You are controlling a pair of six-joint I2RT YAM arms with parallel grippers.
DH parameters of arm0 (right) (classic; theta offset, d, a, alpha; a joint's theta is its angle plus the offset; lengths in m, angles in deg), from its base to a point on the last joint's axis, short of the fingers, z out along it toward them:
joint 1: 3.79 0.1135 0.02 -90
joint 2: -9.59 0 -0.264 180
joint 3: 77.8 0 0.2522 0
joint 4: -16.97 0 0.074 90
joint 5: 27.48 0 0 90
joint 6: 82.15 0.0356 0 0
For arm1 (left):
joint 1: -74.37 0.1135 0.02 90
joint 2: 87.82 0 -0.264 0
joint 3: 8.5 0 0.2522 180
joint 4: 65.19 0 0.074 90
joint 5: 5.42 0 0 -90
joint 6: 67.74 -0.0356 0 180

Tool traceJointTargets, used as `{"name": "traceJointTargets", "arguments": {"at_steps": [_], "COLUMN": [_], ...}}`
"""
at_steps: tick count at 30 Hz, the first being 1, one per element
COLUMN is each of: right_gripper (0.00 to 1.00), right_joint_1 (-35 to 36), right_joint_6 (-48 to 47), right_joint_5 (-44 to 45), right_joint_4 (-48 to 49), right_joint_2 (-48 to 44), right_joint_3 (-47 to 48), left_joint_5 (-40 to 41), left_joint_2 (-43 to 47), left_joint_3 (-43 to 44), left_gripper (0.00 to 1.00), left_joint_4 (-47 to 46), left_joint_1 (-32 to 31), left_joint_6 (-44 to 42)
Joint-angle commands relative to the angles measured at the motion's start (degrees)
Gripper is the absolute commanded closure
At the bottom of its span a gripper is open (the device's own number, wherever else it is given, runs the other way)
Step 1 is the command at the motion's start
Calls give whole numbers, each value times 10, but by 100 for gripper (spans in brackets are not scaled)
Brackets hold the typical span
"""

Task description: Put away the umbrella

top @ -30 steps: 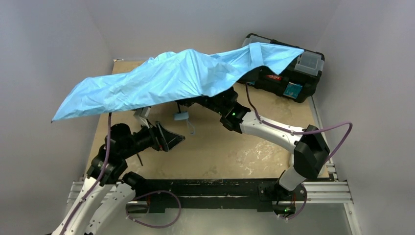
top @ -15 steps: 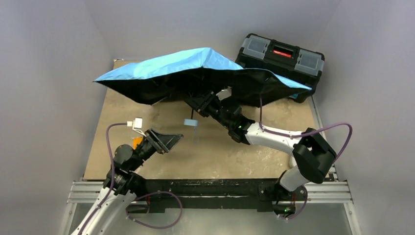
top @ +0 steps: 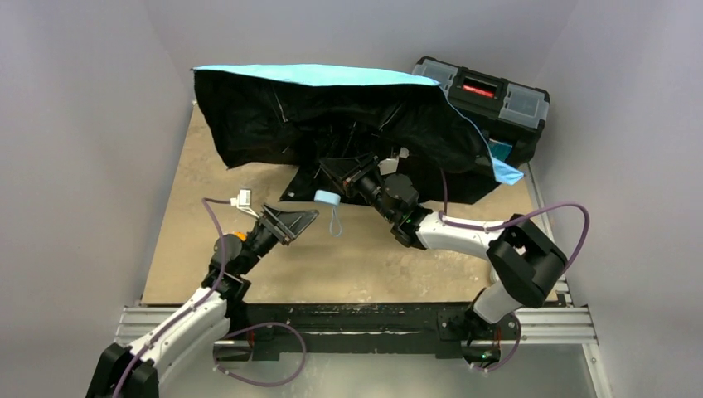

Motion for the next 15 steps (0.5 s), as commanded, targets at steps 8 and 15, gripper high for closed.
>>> {"name": "traceJointTargets", "arguments": {"at_steps": [8, 15], "right_gripper": [100, 100], "right_joint_1": [2, 10], "right_joint_6": [51, 51], "right_joint_5": [-13, -17], "right_joint_4": [87, 99], "right_joint_2": [11, 33], "right_joint_3": [-3, 1], "left_joint_5": [-22, -26], "left_joint_2": [-1, 37], "left_joint_3": [27, 91], "left_gripper": [19, 18], "left_joint_4": [-135, 33], "left_joint_1": [-1, -1], "left_joint_6": [-28, -113]}}
